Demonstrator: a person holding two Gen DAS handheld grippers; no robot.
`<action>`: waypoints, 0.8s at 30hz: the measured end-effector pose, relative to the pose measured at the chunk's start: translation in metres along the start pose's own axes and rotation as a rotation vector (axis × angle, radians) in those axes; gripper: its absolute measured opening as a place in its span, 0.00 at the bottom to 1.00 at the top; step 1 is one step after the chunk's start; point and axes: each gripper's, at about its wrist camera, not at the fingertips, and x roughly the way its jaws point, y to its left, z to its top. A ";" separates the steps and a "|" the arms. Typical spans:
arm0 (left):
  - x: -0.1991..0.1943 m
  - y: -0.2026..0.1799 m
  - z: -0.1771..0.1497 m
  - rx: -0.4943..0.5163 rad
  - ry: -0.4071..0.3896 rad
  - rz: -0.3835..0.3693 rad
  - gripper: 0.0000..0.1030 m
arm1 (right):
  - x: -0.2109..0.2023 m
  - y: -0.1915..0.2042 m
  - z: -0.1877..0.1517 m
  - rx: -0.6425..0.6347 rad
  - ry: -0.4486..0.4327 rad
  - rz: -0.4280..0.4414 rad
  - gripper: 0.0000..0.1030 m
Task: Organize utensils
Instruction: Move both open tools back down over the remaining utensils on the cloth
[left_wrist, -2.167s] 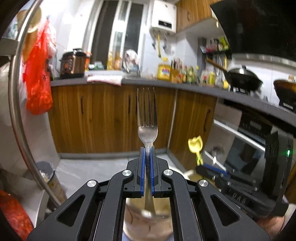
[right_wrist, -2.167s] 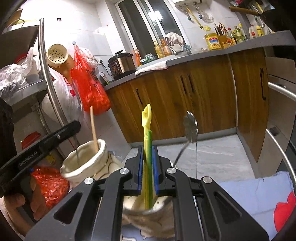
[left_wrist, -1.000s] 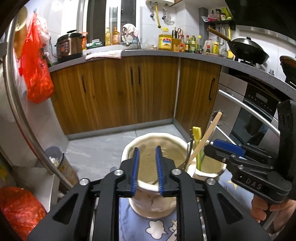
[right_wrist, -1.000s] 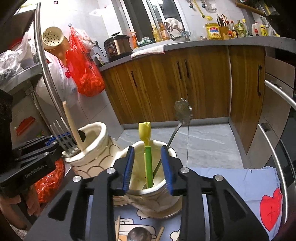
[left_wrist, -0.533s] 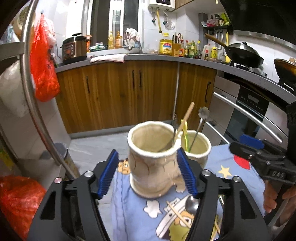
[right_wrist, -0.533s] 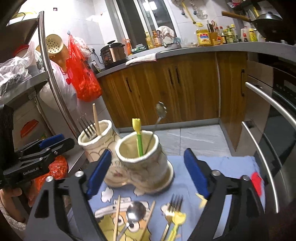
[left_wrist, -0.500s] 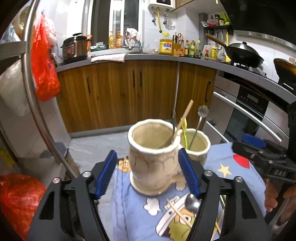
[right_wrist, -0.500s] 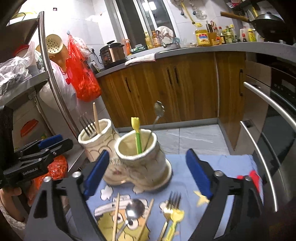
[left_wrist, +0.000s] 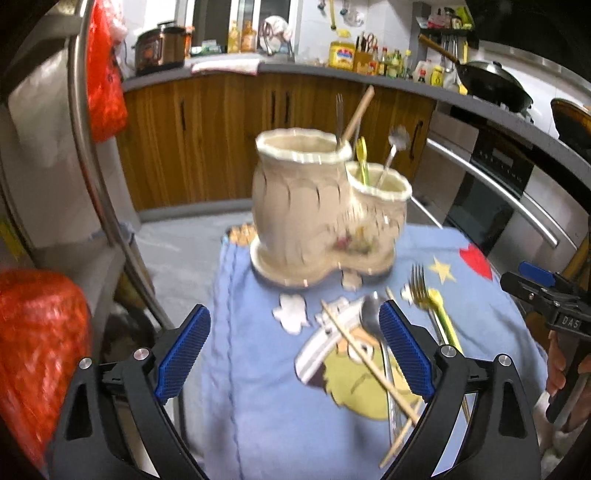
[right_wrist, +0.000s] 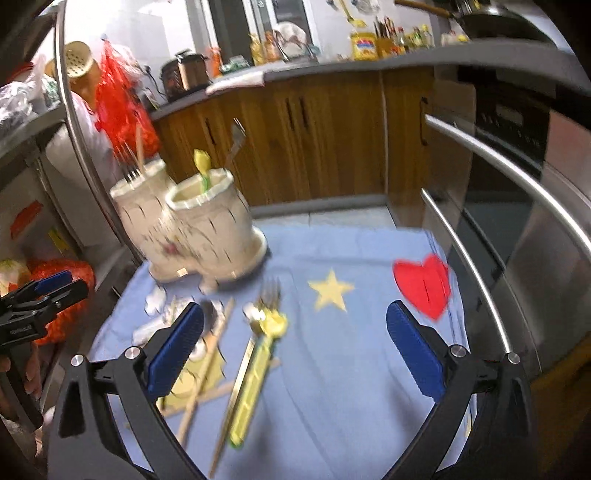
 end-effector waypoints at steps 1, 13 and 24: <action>0.002 -0.002 -0.005 -0.001 0.010 -0.001 0.90 | 0.000 -0.003 -0.005 0.005 0.012 -0.003 0.95; 0.036 -0.014 -0.048 -0.001 0.118 -0.017 0.90 | 0.022 -0.007 -0.045 -0.008 0.128 -0.041 0.91; 0.047 -0.019 -0.056 0.030 0.094 -0.020 0.90 | 0.047 0.020 -0.039 -0.063 0.188 0.001 0.30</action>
